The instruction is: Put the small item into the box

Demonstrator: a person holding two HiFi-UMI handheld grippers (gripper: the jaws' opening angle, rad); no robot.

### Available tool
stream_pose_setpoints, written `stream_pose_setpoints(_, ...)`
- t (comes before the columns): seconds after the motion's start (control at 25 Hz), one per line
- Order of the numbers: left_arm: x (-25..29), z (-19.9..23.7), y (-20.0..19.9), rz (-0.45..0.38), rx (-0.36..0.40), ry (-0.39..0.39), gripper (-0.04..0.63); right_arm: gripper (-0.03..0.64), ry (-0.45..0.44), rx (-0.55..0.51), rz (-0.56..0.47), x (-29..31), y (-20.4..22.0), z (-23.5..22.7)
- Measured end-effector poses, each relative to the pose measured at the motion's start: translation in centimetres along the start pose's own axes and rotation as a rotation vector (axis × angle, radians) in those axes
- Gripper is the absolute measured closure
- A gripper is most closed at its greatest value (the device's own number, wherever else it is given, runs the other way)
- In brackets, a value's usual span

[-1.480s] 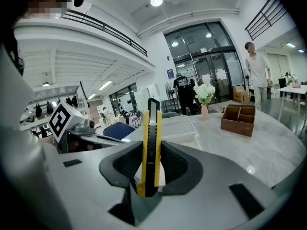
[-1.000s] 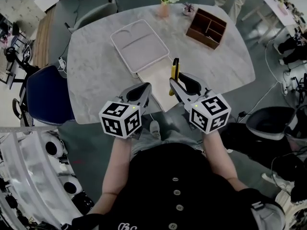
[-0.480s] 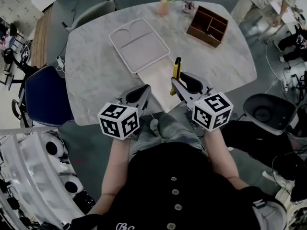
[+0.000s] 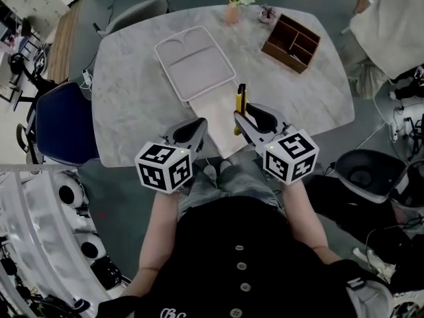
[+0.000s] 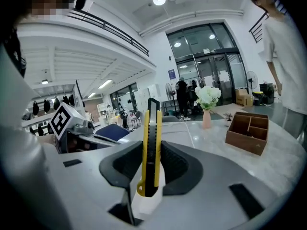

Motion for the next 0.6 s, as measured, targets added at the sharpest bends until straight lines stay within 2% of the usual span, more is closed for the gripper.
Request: stream_pose_setpoints(0.6,0.94,-0.18,-0.57,-0.015,-0.03,-0.033,0.578,0.494,-0.067,-0.032,0.036,0.75,-0.55,-0.9)
Point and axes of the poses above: the fingertips, and each gripper's own axes: x forward along the fingers, z to its left, y out of its underside, the point moved 3 cm from there along -x, backward along the fingers, and after that the axes turned 2 degrees about -y, right-handed, at the moved point
